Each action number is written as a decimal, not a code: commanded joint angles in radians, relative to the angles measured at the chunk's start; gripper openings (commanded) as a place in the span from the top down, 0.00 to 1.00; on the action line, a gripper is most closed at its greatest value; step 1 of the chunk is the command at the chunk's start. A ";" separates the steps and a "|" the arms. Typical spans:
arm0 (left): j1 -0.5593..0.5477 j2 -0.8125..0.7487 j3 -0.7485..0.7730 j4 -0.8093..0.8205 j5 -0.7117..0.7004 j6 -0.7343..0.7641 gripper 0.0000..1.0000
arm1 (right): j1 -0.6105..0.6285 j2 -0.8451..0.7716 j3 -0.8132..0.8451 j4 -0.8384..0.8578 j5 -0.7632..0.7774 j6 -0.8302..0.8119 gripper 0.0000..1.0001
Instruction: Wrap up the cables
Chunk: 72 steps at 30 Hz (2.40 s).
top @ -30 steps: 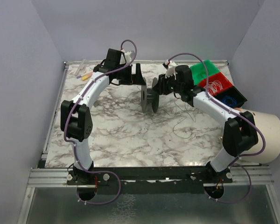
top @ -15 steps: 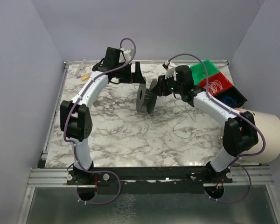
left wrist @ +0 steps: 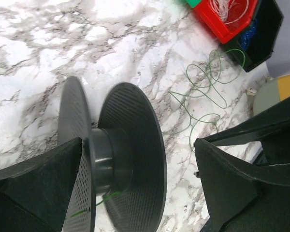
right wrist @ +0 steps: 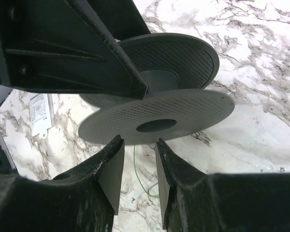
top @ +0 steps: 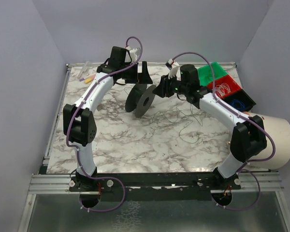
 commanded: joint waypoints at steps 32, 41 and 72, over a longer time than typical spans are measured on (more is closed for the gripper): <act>0.063 -0.095 0.002 -0.312 -0.197 0.321 0.13 | 0.004 -0.104 -0.111 -0.029 -0.190 -0.371 0.60; 0.037 -0.100 -0.071 -0.314 -0.316 0.355 0.41 | 0.003 -0.105 -0.108 -0.054 -0.251 -0.417 0.59; 0.030 0.013 -0.002 -0.306 -0.309 0.281 1.00 | 0.295 0.132 -0.122 -0.306 0.138 -1.517 0.44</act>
